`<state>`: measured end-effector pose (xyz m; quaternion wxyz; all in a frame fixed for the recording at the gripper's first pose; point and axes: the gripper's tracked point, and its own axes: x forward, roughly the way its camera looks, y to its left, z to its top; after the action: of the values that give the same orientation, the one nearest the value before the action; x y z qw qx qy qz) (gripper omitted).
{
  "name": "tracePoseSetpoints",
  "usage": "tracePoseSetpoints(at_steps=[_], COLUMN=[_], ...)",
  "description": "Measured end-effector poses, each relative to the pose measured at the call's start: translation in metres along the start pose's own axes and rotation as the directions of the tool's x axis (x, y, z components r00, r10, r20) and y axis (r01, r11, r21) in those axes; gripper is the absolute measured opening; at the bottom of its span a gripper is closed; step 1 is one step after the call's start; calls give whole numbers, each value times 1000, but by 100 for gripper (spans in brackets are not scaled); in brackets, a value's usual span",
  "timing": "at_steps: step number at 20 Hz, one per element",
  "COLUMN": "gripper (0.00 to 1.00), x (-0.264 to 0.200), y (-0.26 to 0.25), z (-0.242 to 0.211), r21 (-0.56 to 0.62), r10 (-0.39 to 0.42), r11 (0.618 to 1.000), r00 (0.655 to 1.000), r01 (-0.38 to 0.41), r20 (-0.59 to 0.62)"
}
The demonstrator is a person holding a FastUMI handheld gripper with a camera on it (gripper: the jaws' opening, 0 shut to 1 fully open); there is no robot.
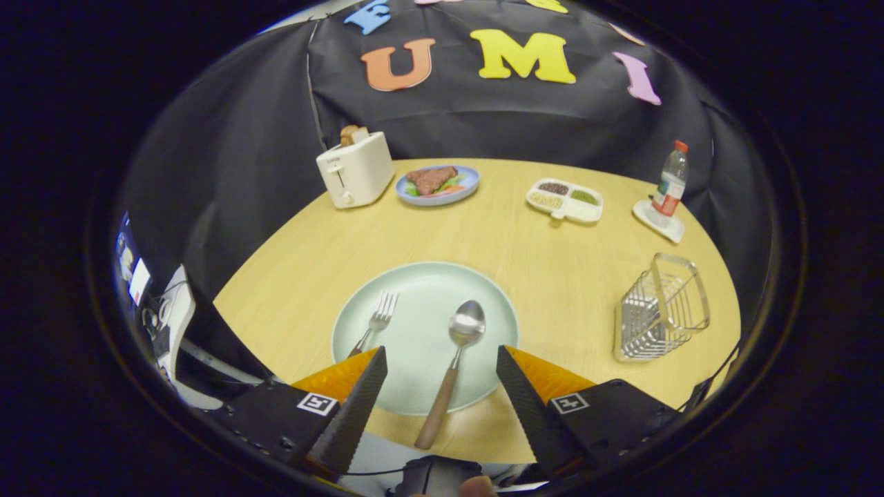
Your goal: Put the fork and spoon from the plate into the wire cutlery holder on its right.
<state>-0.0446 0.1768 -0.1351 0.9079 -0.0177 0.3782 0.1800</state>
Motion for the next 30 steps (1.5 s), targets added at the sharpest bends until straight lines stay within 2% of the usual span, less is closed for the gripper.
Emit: tracePoseSetpoints(at_steps=[3,5,7,11,12,14,15,16,21,25,30], gripper=[96,86,83,55,41,21,21,4,1,1,1], x=[10,15,21,27,28,30,30,30,23,9,-42], y=[0,3,5,-2,-4,-7,-9,-5,-3,-2,-13], z=[-11,-20,-26,-32,-33,-33,-28,-30,-28,-19,10], r21=[22,10,-5,9,12,22,34,45,104,126,127], r10=[-9,-16,-24,-69,-79,-89,-86,-68,14,38,56], r11=[1000,1000,1000,997,996,995,995,996,995,992,991], r00=[998,994,990,980,977,974,976,974,971,971,976], r01=[11,17,24,72,83,95,95,79,12,-8,-30], r20=[-68,-106,-136,-185,-196,-207,-200,-218,-241,-237,-210])
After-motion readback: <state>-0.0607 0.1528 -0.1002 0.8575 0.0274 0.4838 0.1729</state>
